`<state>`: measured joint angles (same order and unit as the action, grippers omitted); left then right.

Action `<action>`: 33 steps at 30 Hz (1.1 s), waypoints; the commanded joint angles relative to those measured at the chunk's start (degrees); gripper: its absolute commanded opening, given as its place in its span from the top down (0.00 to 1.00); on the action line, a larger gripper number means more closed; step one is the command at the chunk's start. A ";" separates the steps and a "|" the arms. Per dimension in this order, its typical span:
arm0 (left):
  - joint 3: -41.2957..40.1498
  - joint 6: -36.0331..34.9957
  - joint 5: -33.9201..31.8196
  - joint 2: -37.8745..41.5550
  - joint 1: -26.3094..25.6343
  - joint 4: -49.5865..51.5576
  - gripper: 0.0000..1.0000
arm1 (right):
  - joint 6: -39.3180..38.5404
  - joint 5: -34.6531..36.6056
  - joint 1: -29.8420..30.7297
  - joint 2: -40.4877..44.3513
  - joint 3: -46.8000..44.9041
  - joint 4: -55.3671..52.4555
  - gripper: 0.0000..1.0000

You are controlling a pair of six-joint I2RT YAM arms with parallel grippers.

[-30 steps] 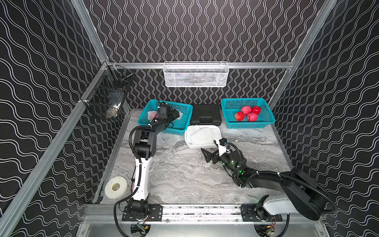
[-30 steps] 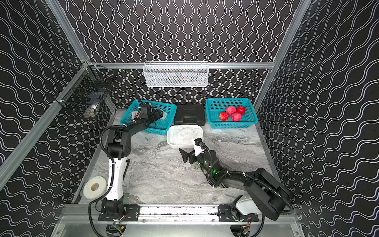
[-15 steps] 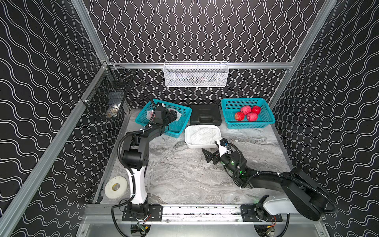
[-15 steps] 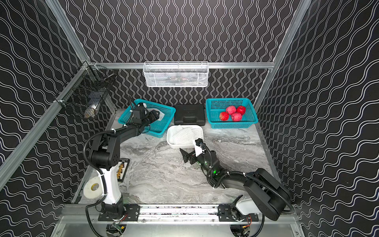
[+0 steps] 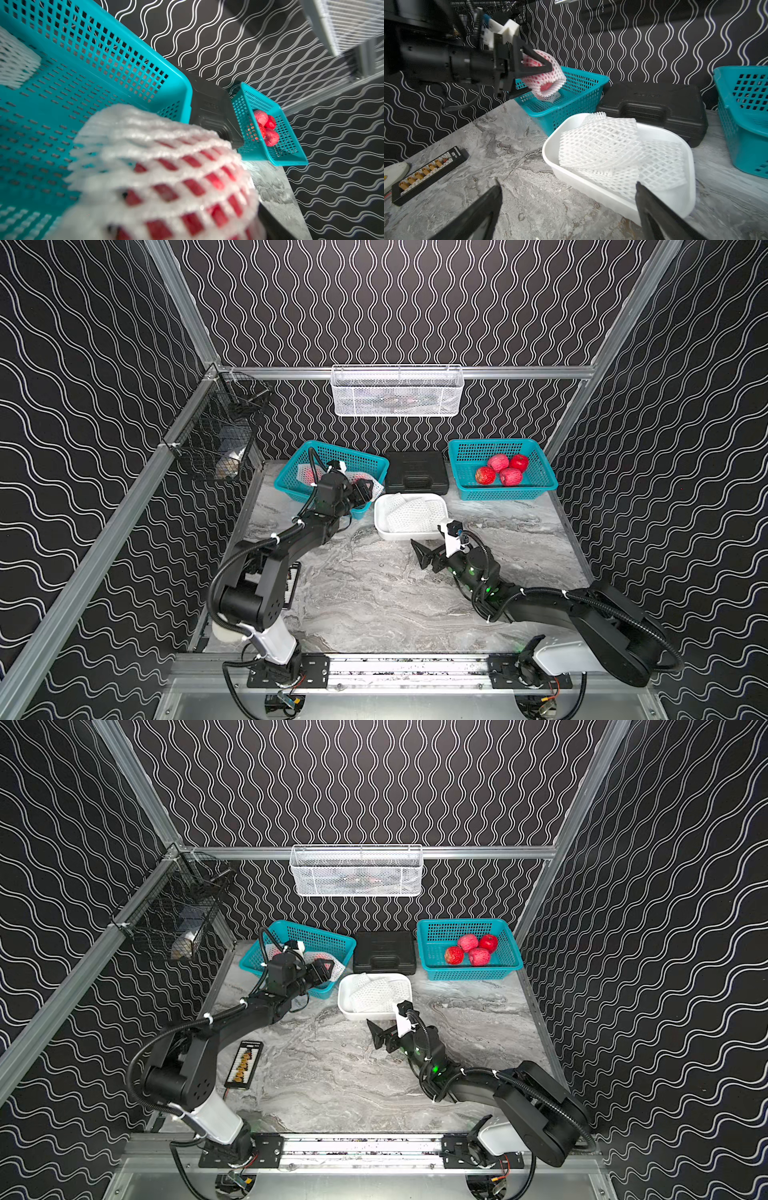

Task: Remove foam nets from apples
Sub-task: Pick up the apple from the basket, then place the apple at the center of the board.

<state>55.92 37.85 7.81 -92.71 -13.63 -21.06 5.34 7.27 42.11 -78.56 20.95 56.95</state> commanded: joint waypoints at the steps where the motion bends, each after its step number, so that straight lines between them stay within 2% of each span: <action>1: -4.52 0.78 -3.23 6.22 -3.35 1.85 0.34 | 2.23 1.27 -0.60 2.85 -0.08 1.28 0.00; 5: -12.33 0.40 -7.28 14.55 -9.86 3.04 0.34 | 7.43 0.88 -2.58 8.01 0.43 -4.13 0.00; 8: -16.46 -0.38 -7.52 19.44 -14.94 5.60 0.33 | 17.05 4.35 -4.78 10.46 -0.72 -6.40 0.00; 9: -17.84 -0.57 -7.96 21.17 -16.64 7.04 0.33 | 19.72 3.37 -5.60 11.23 -1.50 -7.13 0.00; 12: -24.10 0.39 -10.25 25.54 -21.00 6.72 0.32 | 23.46 -12.08 -9.45 12.82 -3.03 -8.72 0.00; 14: -28.01 1.76 -10.62 26.63 -23.05 4.77 0.32 | 25.05 -18.15 -10.03 13.18 -3.69 -10.90 0.00; 16: -30.75 2.76 -10.99 25.93 -25.26 3.22 0.32 | 25.34 -26.02 -10.03 12.27 -3.29 -13.32 0.02; 18: -32.37 3.20 -10.70 24.00 -26.72 1.01 0.32 | 25.46 -30.51 -9.57 10.63 -1.97 -17.28 0.02; 22: -34.03 3.38 -9.87 18.48 -27.85 -6.39 0.32 | 24.08 -32.38 -6.28 4.21 -0.02 -19.75 0.11; 25: -34.54 2.85 -10.58 14.67 -28.01 -11.94 0.32 | 25.84 -32.41 -5.90 0.77 0.34 -17.38 0.12; 33: -33.21 3.97 -9.18 3.39 -27.97 -23.15 0.30 | 25.42 -28.54 -5.94 -0.85 3.86 -23.87 0.12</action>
<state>22.06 40.84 -1.74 -86.94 -41.58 -36.27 30.24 -22.72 36.21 -78.76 23.92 35.44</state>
